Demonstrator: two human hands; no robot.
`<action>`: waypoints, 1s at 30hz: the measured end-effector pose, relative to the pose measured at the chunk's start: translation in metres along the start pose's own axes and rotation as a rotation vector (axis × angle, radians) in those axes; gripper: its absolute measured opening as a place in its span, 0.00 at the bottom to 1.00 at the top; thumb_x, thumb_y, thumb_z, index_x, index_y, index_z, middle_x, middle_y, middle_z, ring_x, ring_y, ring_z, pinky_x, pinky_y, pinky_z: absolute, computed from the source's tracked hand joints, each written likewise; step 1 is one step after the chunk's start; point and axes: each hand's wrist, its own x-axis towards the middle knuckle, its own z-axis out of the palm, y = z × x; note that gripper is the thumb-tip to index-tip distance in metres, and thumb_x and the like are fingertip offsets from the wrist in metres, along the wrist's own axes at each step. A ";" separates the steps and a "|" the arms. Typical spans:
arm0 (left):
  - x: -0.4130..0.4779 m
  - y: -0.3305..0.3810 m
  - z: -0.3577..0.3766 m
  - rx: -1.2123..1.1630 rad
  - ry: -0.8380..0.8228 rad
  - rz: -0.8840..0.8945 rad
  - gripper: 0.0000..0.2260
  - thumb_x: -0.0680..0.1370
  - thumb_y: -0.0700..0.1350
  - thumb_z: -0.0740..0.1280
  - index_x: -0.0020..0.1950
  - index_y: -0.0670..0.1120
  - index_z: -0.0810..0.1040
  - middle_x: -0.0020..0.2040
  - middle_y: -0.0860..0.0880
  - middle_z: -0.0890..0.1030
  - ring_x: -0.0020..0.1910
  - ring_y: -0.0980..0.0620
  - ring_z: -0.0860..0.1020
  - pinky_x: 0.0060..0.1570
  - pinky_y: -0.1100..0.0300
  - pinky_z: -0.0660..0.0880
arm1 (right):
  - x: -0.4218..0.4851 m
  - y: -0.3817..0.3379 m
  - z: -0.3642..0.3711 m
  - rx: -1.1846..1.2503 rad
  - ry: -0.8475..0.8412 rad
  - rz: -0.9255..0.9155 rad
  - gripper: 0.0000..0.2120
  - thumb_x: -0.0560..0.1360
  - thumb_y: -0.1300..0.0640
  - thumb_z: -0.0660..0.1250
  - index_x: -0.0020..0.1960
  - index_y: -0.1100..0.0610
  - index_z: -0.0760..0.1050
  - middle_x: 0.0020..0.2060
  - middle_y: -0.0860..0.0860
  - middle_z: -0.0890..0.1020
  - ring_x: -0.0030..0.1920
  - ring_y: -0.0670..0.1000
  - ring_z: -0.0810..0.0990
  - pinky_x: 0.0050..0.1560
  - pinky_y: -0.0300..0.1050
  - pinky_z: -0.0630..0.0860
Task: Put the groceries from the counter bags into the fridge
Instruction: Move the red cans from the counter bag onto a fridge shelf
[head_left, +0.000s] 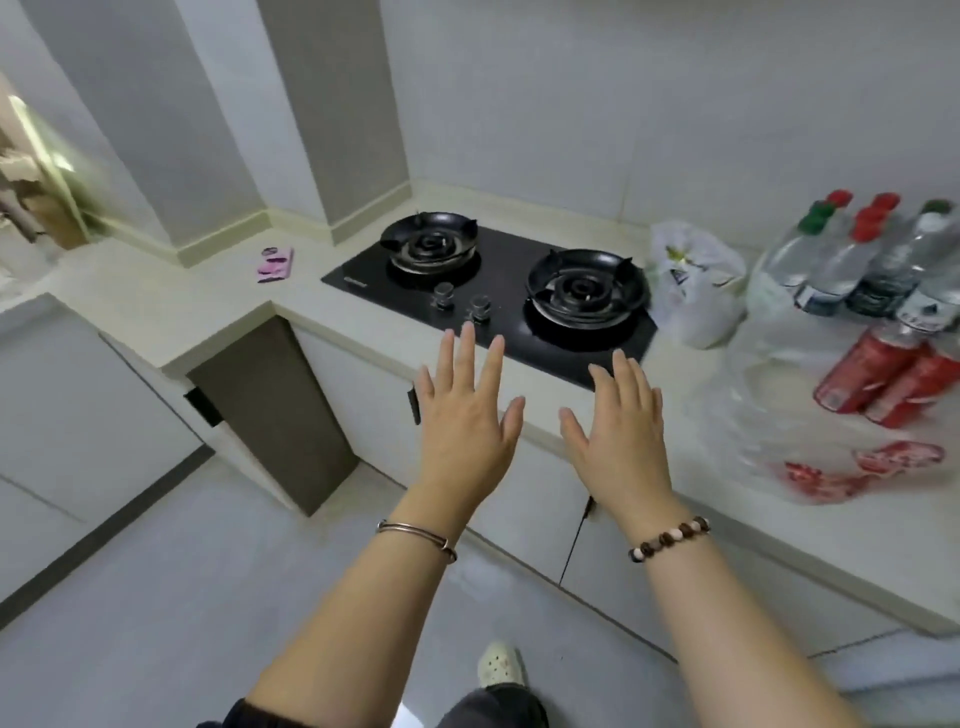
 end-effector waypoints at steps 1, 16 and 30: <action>0.019 0.006 0.008 -0.015 -0.008 0.032 0.30 0.77 0.59 0.44 0.77 0.49 0.52 0.78 0.45 0.47 0.77 0.45 0.43 0.72 0.44 0.46 | 0.013 0.009 0.000 -0.015 0.007 0.029 0.28 0.79 0.46 0.57 0.74 0.58 0.58 0.76 0.55 0.52 0.76 0.54 0.47 0.75 0.55 0.46; 0.191 0.186 0.122 -0.415 -0.215 0.455 0.31 0.77 0.59 0.48 0.76 0.45 0.58 0.77 0.41 0.53 0.76 0.42 0.49 0.72 0.45 0.52 | 0.086 0.212 -0.080 -0.121 0.310 0.565 0.27 0.75 0.53 0.65 0.70 0.63 0.65 0.72 0.60 0.62 0.73 0.58 0.58 0.74 0.53 0.55; 0.254 0.318 0.192 -0.587 -0.461 0.579 0.33 0.77 0.47 0.66 0.77 0.46 0.53 0.77 0.48 0.54 0.76 0.52 0.51 0.71 0.64 0.50 | 0.138 0.352 -0.126 -0.021 0.230 0.737 0.29 0.75 0.58 0.64 0.73 0.62 0.59 0.74 0.59 0.57 0.74 0.57 0.55 0.73 0.48 0.53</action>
